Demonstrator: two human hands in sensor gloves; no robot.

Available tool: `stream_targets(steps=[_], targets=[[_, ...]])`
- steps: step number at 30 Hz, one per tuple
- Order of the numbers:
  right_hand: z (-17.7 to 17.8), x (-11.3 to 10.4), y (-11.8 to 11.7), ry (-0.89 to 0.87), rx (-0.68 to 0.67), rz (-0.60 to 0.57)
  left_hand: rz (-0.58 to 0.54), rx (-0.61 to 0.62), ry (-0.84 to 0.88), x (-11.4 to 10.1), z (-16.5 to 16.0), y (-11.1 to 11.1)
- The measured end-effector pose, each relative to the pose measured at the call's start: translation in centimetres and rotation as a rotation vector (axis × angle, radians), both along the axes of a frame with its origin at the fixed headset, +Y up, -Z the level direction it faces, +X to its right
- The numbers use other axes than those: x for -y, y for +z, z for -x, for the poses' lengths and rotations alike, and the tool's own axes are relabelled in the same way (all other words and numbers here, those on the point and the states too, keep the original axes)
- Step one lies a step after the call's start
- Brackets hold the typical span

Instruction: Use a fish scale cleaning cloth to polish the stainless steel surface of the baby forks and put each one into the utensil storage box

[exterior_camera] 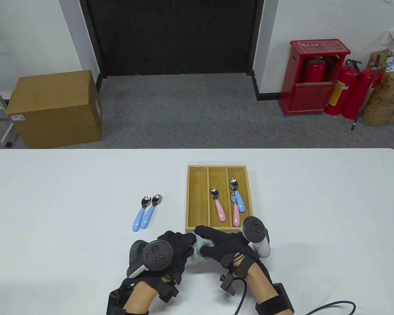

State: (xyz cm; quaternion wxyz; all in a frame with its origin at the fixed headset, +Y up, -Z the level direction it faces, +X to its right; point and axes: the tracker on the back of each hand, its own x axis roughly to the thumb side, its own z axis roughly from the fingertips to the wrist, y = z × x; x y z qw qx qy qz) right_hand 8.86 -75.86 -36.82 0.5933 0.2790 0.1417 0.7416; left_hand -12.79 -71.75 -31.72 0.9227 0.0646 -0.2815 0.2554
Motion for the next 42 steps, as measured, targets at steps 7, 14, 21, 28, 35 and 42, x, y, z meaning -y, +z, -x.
stream_targets(steps=[7,14,21,28,35,42], targets=[[0.3,-1.3,0.4,0.248,0.117,-0.228,0.020,0.008,0.014,0.2,-0.2,0.0],[1.1,-1.9,0.7,0.366,0.177,-0.355,0.028,-0.013,0.031,0.3,0.7,-0.4],[1.1,-2.0,0.9,0.406,0.250,-0.410,0.038,-0.031,0.039,0.3,1.0,-0.7],[0.9,-2.1,0.8,0.397,0.297,-0.422,0.037,-0.040,0.034,0.2,1.0,-0.7],[-0.2,-1.7,0.3,0.320,0.362,-0.358,0.061,-0.010,-0.008,0.2,0.9,-0.8],[-1.4,-0.8,-0.4,0.244,0.334,-0.258,0.059,-0.009,-0.006,0.3,0.6,-0.7]])
